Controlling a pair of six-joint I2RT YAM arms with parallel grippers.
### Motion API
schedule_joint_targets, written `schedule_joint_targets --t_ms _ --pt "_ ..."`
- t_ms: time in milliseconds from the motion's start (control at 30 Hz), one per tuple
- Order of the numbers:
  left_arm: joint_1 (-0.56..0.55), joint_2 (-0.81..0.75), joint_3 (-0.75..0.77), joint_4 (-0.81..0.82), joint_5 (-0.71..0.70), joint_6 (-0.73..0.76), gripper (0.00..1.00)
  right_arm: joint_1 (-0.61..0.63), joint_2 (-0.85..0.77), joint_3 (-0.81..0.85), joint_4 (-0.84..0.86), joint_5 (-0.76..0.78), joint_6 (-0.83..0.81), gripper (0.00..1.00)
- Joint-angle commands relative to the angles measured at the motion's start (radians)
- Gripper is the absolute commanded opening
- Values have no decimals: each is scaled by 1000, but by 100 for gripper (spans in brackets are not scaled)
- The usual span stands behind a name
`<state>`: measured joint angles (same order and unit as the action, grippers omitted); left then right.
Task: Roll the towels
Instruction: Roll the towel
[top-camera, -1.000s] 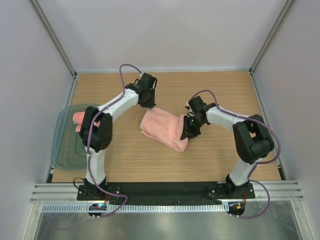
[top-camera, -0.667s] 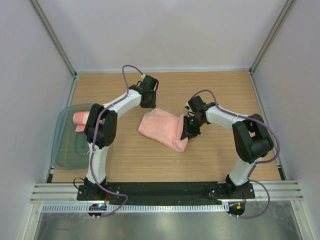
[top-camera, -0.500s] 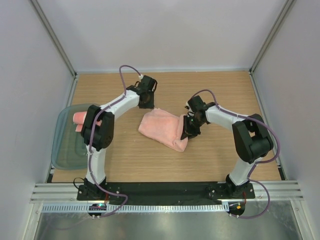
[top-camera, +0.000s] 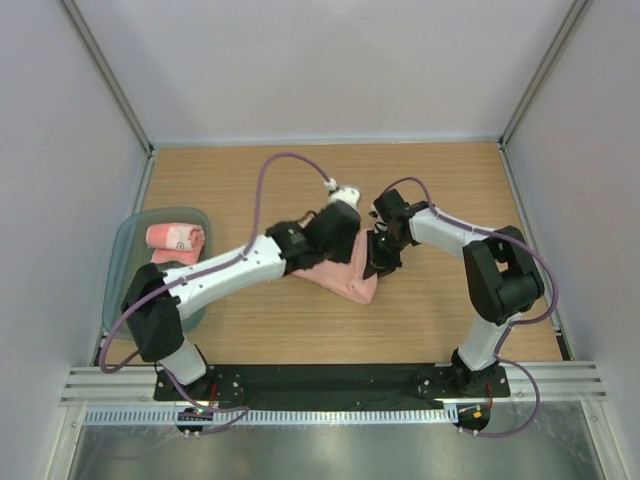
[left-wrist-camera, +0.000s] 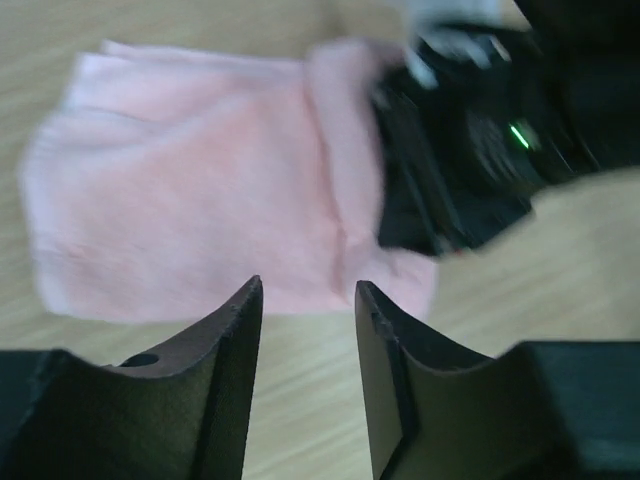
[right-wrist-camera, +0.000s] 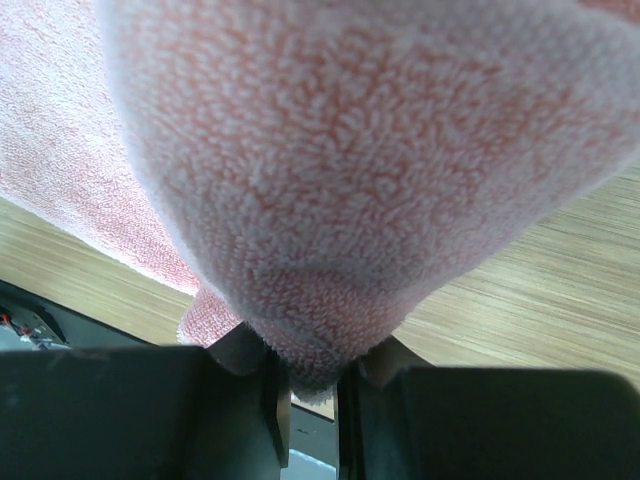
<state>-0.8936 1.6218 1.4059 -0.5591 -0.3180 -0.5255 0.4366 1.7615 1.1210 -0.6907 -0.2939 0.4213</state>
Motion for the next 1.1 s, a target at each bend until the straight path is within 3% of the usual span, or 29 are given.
schedule_joint_targets --t_ms 0,100,233,467,633,967,1067 --pt "-157 -5 -85 53 -162 -28 45 2 41 10 -32 58 -18 16" --pt "-255 41 -88 102 -216 -25 64 2 47 8 -20 30 -12 18" --pt "-324 130 -56 154 -233 18 68 2 52 -9 6 -31 2 19" --pt "-340 266 -4 211 -250 99 72 2 55 -18 8 -62 -3 19" --pt "-340 357 31 169 -280 117 69 2 58 -18 6 -68 -6 19" --pt "-340 383 -114 131 -306 16 61 -7 69 25 -30 -93 -22 20" --pt "-338 388 -130 131 -305 -1 42 -19 70 37 -41 -103 -29 20"
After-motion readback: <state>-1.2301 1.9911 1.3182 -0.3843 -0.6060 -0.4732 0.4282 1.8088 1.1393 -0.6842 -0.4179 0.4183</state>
